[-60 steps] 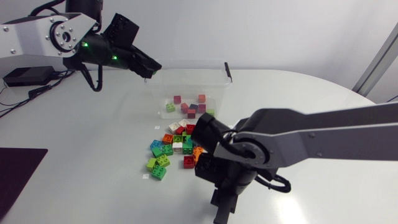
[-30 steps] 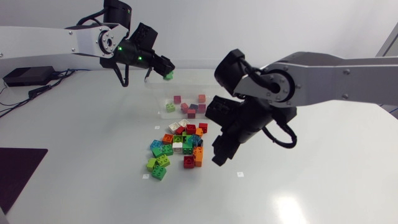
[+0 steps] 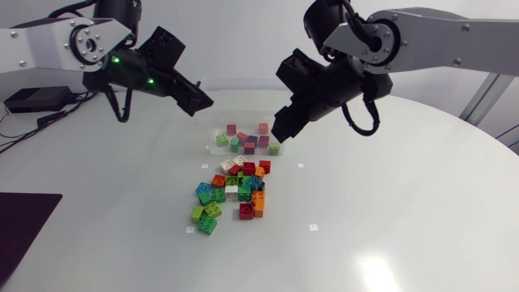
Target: Place the duplo bricks in the container
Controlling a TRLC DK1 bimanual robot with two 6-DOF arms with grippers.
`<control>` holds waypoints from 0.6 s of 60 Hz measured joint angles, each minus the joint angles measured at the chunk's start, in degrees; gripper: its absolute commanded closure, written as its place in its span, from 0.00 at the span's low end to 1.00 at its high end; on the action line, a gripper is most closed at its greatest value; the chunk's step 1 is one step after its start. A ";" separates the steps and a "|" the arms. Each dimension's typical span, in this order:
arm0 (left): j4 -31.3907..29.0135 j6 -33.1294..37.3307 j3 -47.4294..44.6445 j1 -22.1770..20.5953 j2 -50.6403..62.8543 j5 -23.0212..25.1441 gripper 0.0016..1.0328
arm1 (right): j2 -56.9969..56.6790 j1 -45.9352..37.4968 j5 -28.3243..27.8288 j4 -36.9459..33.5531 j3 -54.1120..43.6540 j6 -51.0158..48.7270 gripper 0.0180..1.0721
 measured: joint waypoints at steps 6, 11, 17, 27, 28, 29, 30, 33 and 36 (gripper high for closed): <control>-2.08 2.91 -5.42 1.05 -4.42 0.00 0.05 | 2.67 -0.31 -0.24 1.42 2.64 0.11 0.79; -3.69 4.76 -9.20 1.42 -6.69 -0.02 0.05 | 4.61 -0.31 -0.33 2.71 4.81 0.33 0.79; -4.37 6.69 -14.27 1.40 -9.11 0.00 0.05 | 6.73 -0.37 -0.33 3.89 7.76 0.90 0.79; -5.57 9.09 -20.39 1.40 -10.88 -0.72 0.05 | 9.05 -1.51 -0.77 6.49 12.07 2.78 0.79; -5.57 9.18 -20.79 1.40 -10.91 -0.85 0.05 | 9.27 -1.66 -0.77 6.78 12.46 2.95 0.79; -5.60 9.42 -21.22 1.40 -10.91 -0.85 0.05 | 9.49 -1.88 -0.77 7.19 12.90 3.06 0.79; -5.62 9.57 -21.77 1.40 -10.91 -0.92 0.05 | 9.81 -2.08 -0.79 7.67 13.42 3.30 0.79; -5.60 9.79 -22.95 1.40 -10.91 -1.05 0.05 | 10.67 -2.43 -0.77 8.44 14.73 3.69 0.79; -5.57 10.10 -24.04 1.38 -10.91 -1.09 0.05 | 11.61 -2.64 -0.77 9.25 16.00 4.11 0.79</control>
